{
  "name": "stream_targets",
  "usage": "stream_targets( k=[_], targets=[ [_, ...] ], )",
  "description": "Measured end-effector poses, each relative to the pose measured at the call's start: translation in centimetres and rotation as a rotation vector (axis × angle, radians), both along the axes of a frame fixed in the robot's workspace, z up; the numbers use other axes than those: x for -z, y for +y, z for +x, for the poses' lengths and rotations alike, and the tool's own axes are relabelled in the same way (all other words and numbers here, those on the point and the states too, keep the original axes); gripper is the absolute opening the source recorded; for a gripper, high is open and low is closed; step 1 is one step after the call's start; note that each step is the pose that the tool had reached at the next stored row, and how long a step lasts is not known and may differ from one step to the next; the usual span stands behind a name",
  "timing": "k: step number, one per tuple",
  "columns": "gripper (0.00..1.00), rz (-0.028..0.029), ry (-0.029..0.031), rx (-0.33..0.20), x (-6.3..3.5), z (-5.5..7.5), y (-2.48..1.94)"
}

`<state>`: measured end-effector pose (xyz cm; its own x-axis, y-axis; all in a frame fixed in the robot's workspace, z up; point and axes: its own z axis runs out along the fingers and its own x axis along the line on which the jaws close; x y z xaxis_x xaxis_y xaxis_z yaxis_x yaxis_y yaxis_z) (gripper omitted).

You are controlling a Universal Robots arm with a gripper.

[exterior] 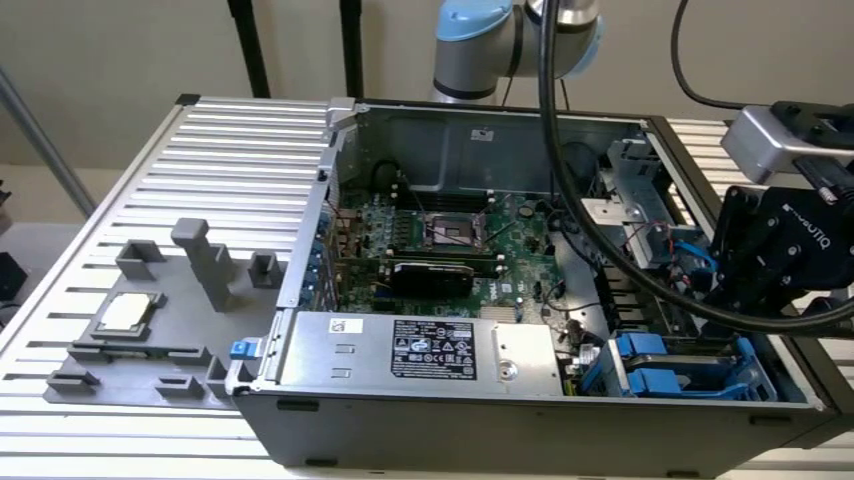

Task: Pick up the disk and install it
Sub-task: 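Insert the first disk wire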

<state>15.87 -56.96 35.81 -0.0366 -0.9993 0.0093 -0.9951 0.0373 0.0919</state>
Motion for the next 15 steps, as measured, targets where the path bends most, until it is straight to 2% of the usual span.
stream_targets(
  k=[12,15],
  targets=[
    [1.00,0.0000,0.0000,0.000,0.00,0.00,0.00],
    [1.00,0.0009,0.0005,0.000,-0.76,0.09,0.00]
  ],
)
